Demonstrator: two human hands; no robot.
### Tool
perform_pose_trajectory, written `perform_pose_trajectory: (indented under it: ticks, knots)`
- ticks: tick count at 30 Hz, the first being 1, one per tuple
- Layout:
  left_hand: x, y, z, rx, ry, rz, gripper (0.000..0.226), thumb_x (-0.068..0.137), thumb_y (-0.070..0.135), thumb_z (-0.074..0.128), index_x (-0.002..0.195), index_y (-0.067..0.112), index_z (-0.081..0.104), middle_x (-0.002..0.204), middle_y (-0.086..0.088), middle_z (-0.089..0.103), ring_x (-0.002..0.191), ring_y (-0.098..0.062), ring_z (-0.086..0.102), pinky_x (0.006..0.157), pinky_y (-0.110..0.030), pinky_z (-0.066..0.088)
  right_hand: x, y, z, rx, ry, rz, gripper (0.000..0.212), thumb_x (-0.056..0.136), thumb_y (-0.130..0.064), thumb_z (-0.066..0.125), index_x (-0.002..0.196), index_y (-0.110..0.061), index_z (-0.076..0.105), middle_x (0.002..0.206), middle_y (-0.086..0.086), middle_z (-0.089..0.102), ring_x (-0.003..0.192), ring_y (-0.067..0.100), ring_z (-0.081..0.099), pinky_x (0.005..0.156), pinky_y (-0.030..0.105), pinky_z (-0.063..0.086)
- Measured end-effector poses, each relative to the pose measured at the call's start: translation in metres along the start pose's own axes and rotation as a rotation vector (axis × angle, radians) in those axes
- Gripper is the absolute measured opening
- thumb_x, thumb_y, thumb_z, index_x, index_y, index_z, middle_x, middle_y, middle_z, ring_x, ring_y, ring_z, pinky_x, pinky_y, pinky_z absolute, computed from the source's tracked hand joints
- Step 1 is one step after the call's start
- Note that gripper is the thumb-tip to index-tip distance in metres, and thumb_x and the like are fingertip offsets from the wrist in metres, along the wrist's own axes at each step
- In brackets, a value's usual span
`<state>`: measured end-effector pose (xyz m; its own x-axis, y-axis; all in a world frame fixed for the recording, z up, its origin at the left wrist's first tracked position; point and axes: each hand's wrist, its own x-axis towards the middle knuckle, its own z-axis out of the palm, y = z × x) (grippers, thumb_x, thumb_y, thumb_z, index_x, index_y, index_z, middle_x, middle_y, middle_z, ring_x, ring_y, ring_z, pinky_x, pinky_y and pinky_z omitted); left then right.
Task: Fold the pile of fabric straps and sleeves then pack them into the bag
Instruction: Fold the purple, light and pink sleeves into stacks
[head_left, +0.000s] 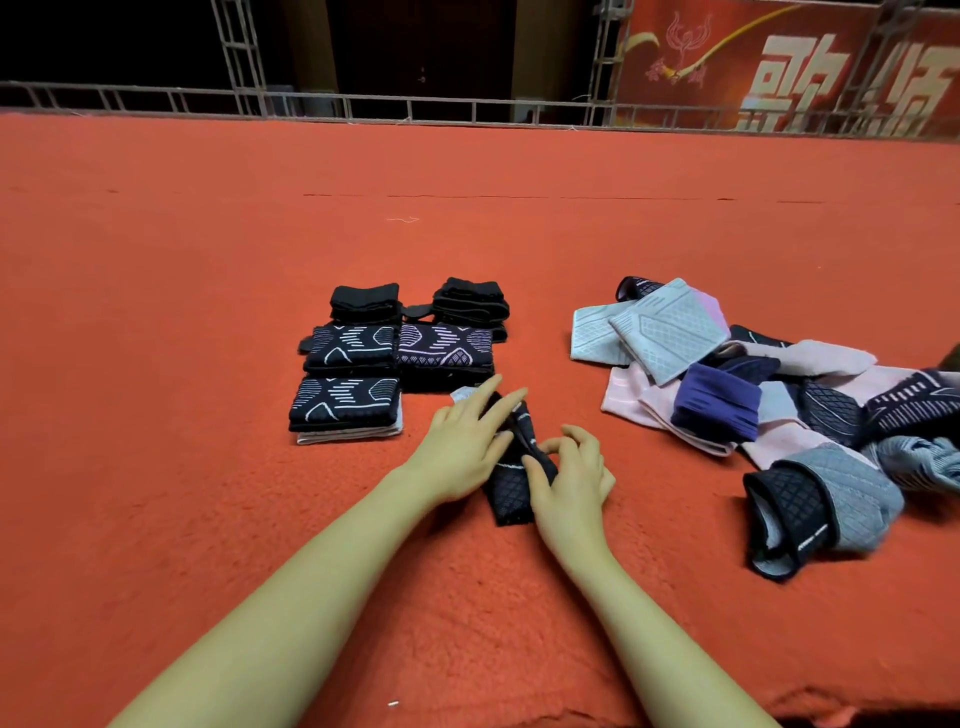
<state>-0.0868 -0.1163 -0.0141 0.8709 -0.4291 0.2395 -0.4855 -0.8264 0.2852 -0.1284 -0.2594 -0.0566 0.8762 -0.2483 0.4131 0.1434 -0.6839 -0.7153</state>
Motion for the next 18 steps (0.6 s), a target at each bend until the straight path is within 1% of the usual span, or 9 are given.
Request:
perform_pose_trajectory:
  ticks: [4,6,7,9,11,12,15,16,18]
  knots:
    - [-0.007,-0.021,-0.022,0.173,0.009,0.051,0.047,0.102,0.043,0.022,0.148,0.034,0.029,0.159,0.008,0.011,0.145,-0.02,0.01,0.111,-0.036,0.01,0.007,-0.022,0.009,0.128,0.048,-0.148,0.016,0.079,-0.024,0.066,0.093,-0.017,0.066,0.124,0.0,0.048,0.113,0.006,0.038,0.086,0.02,0.015]
    - [-0.012,-0.034,-0.031,0.211,0.03,0.065,0.063,0.092,0.054,0.008,0.14,0.031,0.043,0.155,0.01,0.025,0.144,-0.02,0.016,0.109,-0.039,0.011,0.013,-0.026,0.009,0.129,0.037,-0.232,0.016,0.076,-0.027,0.065,0.091,-0.02,0.067,0.122,-0.004,0.047,0.108,-0.002,0.034,0.083,0.02,0.016]
    - [-0.016,-0.039,-0.032,0.208,0.064,0.084,0.067,0.088,0.055,0.008,0.131,0.028,0.052,0.15,0.008,0.036,0.141,-0.023,0.024,0.107,-0.041,0.015,0.015,-0.026,0.01,0.118,0.017,-0.275,0.015,0.076,-0.027,0.066,0.09,-0.021,0.067,0.121,-0.006,0.048,0.106,-0.002,0.035,0.082,0.02,0.016]
    - [-0.025,-0.048,-0.027,0.18,0.119,0.1,0.056,0.091,0.052,0.021,0.116,0.022,0.061,0.134,0.007,0.054,0.132,-0.026,0.039,0.1,-0.04,0.018,0.018,-0.023,0.011,0.088,-0.041,-0.333,0.016,0.075,-0.029,0.066,0.089,-0.021,0.067,0.117,-0.008,0.05,0.106,0.004,0.041,0.08,0.021,0.018]
    - [-0.033,-0.049,-0.016,0.143,0.093,0.063,0.04,0.096,0.045,0.035,0.117,0.021,0.059,0.125,0.008,0.058,0.127,-0.019,0.042,0.095,-0.03,0.013,0.019,-0.02,0.011,0.089,-0.105,-0.325,0.02,0.076,-0.034,0.063,0.091,-0.022,0.067,0.112,-0.013,0.052,0.106,0.009,0.048,0.084,0.021,0.02]
    - [-0.036,-0.048,-0.011,0.101,0.098,0.046,0.038,0.096,0.044,0.038,0.119,0.022,0.059,0.123,0.009,0.058,0.125,-0.016,0.044,0.092,-0.026,0.012,0.019,-0.019,0.01,0.092,-0.119,-0.307,0.025,0.076,-0.04,0.06,0.094,-0.024,0.067,0.111,-0.015,0.052,0.105,0.009,0.049,0.085,0.02,0.019]
    - [-0.042,-0.042,-0.007,-0.032,0.16,0.008,0.056,0.087,0.057,0.026,0.118,0.027,0.061,0.119,0.013,0.061,0.117,-0.01,0.049,0.088,-0.023,0.012,0.015,-0.013,0.007,0.092,-0.111,-0.258,0.048,0.073,-0.057,0.05,0.107,-0.027,0.065,0.115,-0.018,0.052,0.109,0.003,0.046,0.083,0.021,0.019]
    - [-0.043,-0.042,-0.007,-0.053,0.171,0.003,0.059,0.085,0.059,0.023,0.118,0.029,0.062,0.119,0.015,0.061,0.116,-0.008,0.049,0.087,-0.023,0.012,0.013,-0.011,0.006,0.108,-0.117,-0.24,0.05,0.072,-0.06,0.048,0.108,-0.03,0.065,0.117,-0.019,0.052,0.11,0.002,0.045,0.085,0.022,0.019]
    - [-0.044,-0.042,-0.006,-0.065,0.204,0.018,0.057,0.085,0.06,0.025,0.117,0.031,0.062,0.118,0.017,0.061,0.115,-0.007,0.049,0.087,-0.023,0.012,0.009,-0.011,0.004,0.148,-0.139,-0.224,0.041,0.072,-0.06,0.048,0.102,-0.037,0.063,0.116,-0.019,0.054,0.111,0.002,0.047,0.086,0.023,0.02]
